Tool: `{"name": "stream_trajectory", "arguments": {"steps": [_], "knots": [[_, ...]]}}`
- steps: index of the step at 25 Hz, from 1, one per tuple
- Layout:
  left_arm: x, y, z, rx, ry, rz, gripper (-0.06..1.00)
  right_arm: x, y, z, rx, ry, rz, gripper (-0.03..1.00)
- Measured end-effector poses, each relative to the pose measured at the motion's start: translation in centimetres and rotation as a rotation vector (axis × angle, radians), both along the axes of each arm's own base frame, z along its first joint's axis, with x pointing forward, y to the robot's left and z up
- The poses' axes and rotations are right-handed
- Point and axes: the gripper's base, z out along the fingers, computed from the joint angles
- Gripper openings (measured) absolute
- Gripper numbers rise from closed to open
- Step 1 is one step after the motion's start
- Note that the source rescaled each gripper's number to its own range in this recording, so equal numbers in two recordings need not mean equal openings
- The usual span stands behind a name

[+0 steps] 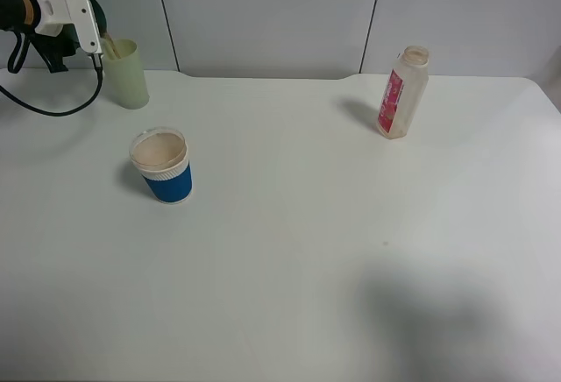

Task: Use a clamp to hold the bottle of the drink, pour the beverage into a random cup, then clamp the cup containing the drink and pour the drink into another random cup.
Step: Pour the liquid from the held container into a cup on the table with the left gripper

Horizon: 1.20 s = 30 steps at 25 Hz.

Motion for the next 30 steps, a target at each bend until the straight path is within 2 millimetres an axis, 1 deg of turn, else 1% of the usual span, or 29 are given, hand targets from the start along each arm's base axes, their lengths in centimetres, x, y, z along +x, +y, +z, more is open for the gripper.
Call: {"name": "stream_trajectory", "arguments": {"steps": [21,30], "knots": [[-0.04,-0.16,-0.13,0.102,0.018,-0.047,0.0,0.0,0.0,0.0,0.0,0.0,0.0,1.0],[0.0,-0.65,-0.15,0.125,0.02,-0.071,0.0,0.0,0.0,0.0,0.0,0.0,0.0,1.0]]}}
